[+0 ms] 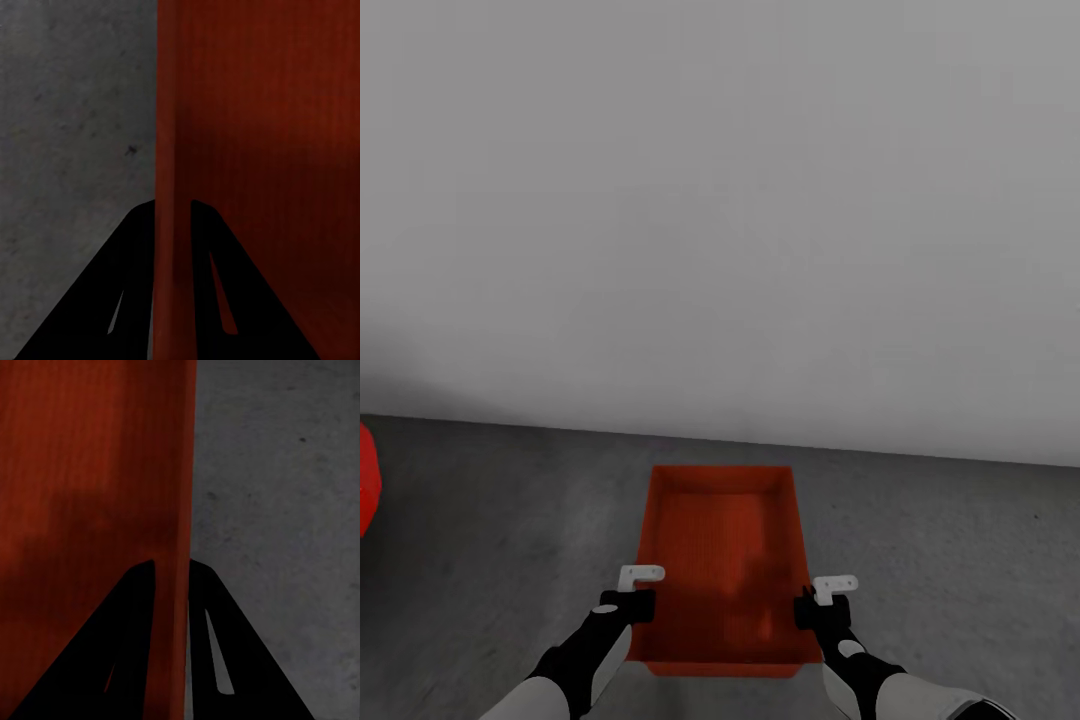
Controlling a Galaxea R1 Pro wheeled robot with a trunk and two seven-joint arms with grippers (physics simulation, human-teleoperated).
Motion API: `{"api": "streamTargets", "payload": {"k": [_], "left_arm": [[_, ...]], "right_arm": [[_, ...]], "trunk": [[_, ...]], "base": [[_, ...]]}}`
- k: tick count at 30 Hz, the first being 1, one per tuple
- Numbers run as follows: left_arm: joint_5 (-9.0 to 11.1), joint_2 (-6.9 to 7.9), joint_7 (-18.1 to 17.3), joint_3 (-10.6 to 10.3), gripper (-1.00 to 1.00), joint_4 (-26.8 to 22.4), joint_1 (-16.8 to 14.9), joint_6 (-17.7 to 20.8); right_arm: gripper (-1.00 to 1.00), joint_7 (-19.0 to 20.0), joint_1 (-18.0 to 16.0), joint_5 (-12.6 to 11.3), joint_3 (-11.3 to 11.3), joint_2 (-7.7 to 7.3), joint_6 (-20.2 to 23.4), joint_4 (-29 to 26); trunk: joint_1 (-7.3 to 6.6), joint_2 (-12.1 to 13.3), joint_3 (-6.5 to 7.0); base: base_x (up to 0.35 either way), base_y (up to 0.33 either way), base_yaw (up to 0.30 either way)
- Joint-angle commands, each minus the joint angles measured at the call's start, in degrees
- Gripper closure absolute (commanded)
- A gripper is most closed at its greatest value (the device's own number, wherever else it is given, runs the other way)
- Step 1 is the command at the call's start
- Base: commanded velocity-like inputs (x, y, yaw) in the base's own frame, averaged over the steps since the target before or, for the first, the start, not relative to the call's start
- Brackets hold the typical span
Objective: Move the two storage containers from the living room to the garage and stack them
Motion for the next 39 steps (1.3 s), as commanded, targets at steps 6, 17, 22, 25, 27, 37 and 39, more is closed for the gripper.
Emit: {"api": "streamTargets", "payload": {"k": [6,17,22,25,27,37,39], "left_arm": [[0.45,-0.84,0.91,-0.40,1.00,-0.12,0.07,0.26],[0.48,-0.69,0.86,-0.39,-1.00,-0.12,0.07,-0.16],[0.43,-0.72,0.77,-0.43,-1.00,-0.21,0.07,-0.20],[0.43,-0.74,0.74,-0.44,-1.00,-0.23,0.07,-0.20],[0.42,-0.75,0.73,-0.42,-1.00,-0.24,0.07,-0.20],[0.41,-0.92,0.73,-0.45,-1.00,-0.32,0.07,-0.11],[0.41,-0.92,0.73,-0.46,-1.00,-0.33,0.07,-0.12]], "right_arm": [[1.00,-0.27,-0.02,-1.18,-0.90,0.11,-0.34,0.05],[-1.00,-0.27,-0.02,-1.02,-0.86,0.05,-0.44,0.05],[-1.00,-0.20,-0.02,-0.84,-0.85,0.04,-0.44,0.05],[-1.00,-0.19,-0.02,-0.78,-0.85,0.04,-0.44,0.05],[-1.00,-0.19,-0.02,-0.74,-0.85,0.07,-0.44,0.05],[-1.00,-0.18,-0.02,-0.66,-0.85,0.07,-0.44,0.06],[-1.00,-0.18,-0.02,-0.68,-0.85,0.05,-0.44,0.06]], "trunk": [[1.26,-0.01,-0.06],[1.26,-0.01,-0.06],[1.26,-0.01,-0.06],[1.26,-0.01,-0.06],[1.26,-0.01,-0.06],[1.26,-0.01,-0.06],[1.26,-0.01,-0.06]], "base": [[0.000,0.000,0.000],[0.000,0.000,0.000],[0.000,0.000,0.000],[0.000,0.000,0.000],[0.000,0.000,0.000],[0.000,0.000,0.000],[0.000,0.000,0.000]]}}
